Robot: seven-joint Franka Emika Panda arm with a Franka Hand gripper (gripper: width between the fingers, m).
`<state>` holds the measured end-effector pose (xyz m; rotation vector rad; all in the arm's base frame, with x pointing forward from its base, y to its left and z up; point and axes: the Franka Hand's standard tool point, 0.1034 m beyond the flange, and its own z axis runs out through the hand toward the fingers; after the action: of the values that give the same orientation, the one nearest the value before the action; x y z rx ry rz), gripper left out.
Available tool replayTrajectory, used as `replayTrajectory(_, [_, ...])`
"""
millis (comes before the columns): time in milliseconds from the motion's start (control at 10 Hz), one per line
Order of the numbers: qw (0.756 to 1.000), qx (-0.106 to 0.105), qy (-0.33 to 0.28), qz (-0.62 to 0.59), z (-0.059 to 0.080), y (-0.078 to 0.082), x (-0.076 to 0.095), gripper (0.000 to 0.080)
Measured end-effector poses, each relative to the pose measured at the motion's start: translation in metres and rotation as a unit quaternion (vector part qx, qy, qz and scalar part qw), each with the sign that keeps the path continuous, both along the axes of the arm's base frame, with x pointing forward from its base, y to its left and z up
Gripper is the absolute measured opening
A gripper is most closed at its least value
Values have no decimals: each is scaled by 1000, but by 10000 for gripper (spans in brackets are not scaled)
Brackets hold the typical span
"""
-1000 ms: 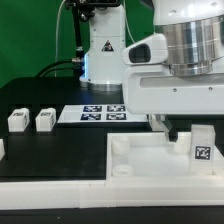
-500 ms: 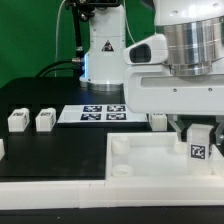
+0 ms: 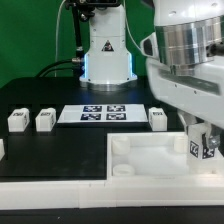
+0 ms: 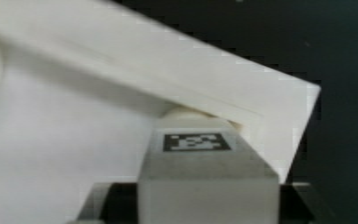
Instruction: Assemble one leg
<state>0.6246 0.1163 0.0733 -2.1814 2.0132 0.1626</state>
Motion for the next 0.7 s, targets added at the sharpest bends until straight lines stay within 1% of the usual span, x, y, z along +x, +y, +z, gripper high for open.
replayTrajectory(100, [997, 17, 8, -76, -1, -2, 1, 294])
replayTrajectory(200, [991, 27, 17, -129, -1, -3, 2, 294])
replayTrajectory(300, [986, 29, 24, -163, -1, -3, 2, 294])
replayTrajectory(400, [980, 25, 31, -195, -1, -2, 2, 294])
replayTrajectory(500, [980, 17, 29, -196, 0, -2, 2, 294])
replayTrajectory(600, [982, 18, 28, -188, -1, -2, 1, 294])
replayTrajectory(700, [982, 18, 29, -188, -1, -2, 1, 350])
